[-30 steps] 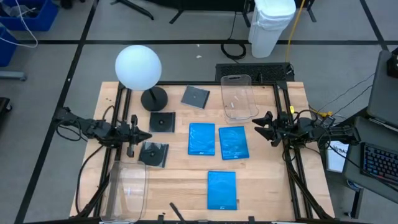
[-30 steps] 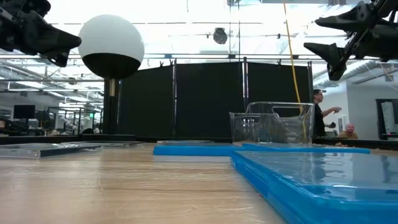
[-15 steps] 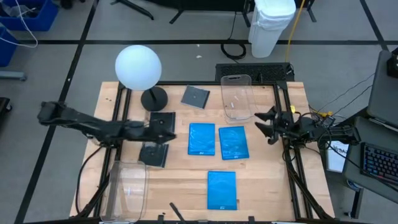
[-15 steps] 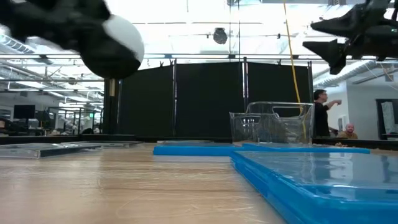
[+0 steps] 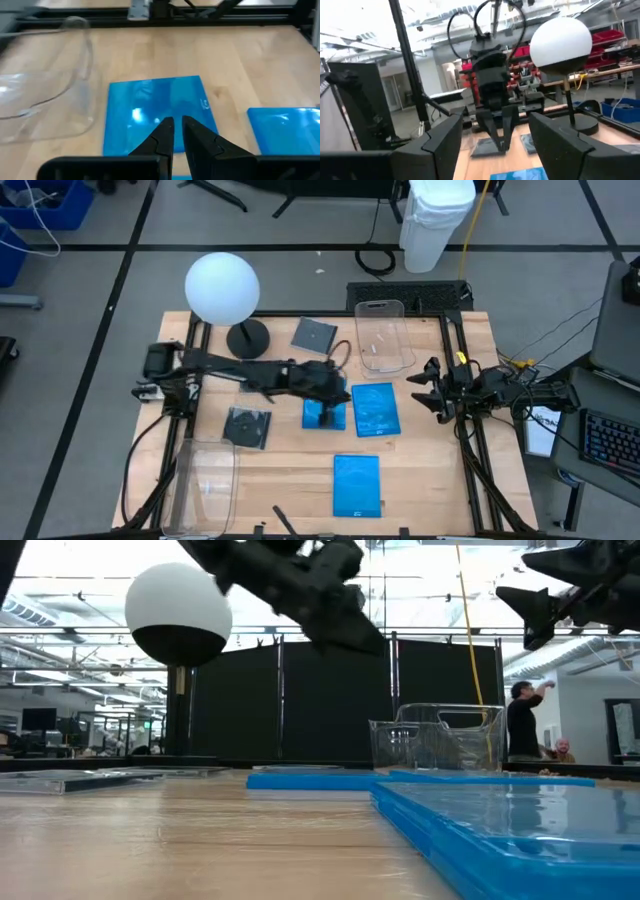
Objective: Pick & place jewel cases by type
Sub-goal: Put the top right blue CD case into the top transparent bin
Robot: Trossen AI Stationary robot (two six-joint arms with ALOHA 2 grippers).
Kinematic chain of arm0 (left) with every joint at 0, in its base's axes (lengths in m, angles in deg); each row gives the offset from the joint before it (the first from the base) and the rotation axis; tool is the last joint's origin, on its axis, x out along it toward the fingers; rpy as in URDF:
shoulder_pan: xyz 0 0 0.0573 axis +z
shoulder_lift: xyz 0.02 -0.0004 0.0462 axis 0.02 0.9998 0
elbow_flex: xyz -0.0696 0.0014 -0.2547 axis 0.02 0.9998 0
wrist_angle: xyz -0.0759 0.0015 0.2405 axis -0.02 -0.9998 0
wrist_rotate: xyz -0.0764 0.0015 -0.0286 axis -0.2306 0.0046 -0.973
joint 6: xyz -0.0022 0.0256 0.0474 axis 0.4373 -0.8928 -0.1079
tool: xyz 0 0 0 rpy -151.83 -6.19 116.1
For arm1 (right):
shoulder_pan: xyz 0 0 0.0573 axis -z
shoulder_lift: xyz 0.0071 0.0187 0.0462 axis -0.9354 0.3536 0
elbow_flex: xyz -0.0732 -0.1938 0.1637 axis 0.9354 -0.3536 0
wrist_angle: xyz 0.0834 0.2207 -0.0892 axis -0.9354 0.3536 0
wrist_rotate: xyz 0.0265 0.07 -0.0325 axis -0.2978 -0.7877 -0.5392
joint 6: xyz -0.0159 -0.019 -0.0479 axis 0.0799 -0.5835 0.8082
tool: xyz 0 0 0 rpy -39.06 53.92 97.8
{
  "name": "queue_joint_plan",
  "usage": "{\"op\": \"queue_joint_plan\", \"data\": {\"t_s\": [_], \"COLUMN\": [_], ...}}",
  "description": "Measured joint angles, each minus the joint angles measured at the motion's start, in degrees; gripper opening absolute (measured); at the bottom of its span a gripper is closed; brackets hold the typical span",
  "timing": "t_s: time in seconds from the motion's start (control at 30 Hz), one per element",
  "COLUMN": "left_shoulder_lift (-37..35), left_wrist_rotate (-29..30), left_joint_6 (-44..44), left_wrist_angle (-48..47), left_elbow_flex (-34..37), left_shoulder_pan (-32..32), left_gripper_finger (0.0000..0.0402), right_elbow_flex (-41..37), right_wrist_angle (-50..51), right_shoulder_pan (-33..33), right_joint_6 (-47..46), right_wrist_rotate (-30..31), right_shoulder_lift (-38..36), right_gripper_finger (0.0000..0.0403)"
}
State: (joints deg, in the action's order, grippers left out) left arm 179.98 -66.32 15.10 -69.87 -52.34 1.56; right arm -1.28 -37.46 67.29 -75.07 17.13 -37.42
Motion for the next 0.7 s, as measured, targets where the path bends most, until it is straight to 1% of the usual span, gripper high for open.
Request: {"op": "queue_joint_plan", "data": {"t_s": [0.07, 0.17, 0.27, 0.37, 0.47, 0.57, 0.63, 0.7], "left_shoulder_lift": [3.1, 6.5, 8.9, 10.8, 12.0, 13.2, 14.2, 14.8], "left_wrist_rotate": [-3.0, -7.3, -10.3, -10.6, -8.9, -8.0, -7.9, -7.9], "left_joint_6": [0.1, 1.4, 1.8, 1.5, 0.8, 0.8, 1.8, 2.6], "left_wrist_angle": [0.2, 0.0, -2.6, -7.1, -9.8, -11.4, -11.4, -11.1], "left_elbow_flex": [-2.9, -5.7, -6.8, -6.9, -6.9, -6.9, -6.9, -6.9], "left_shoulder_pan": [0.4, 0.9, 1.3, 1.5, 1.5, 1.4, 1.4, 1.4], "left_gripper_finger": [0.0047, 0.0047, 0.0047, 0.0047, 0.0047, 0.0054, 0.0072, 0.0098], "right_elbow_flex": [1.1, 2.4, 4.8, 8.4, 14.5, 20.6, 23.8, 25.0], "right_wrist_angle": [4.7, 11.3, 15.0, 21.7, 28.9, 37.6, 42.0, 42.7], "right_shoulder_pan": [0.0, 0.0, -0.5, -1.6, -2.7, -3.6, -4.0, -4.4], "right_joint_6": [1.3, 0.2, -1.3, 0.4, 2.4, 4.0, 3.4, 1.4], "right_wrist_rotate": [-1.1, -2.5, -2.6, -2.3, 1.0, 4.5, 5.3, 5.2], "right_shoulder_lift": [1.0, 4.3, 9.5, 17.2, 26.4, 36.1, 42.4, 47.6], "right_gripper_finger": [0.0197, 0.0153, 0.0114, 0.0094, 0.0098, 0.0123, 0.0146, 0.0172]}}
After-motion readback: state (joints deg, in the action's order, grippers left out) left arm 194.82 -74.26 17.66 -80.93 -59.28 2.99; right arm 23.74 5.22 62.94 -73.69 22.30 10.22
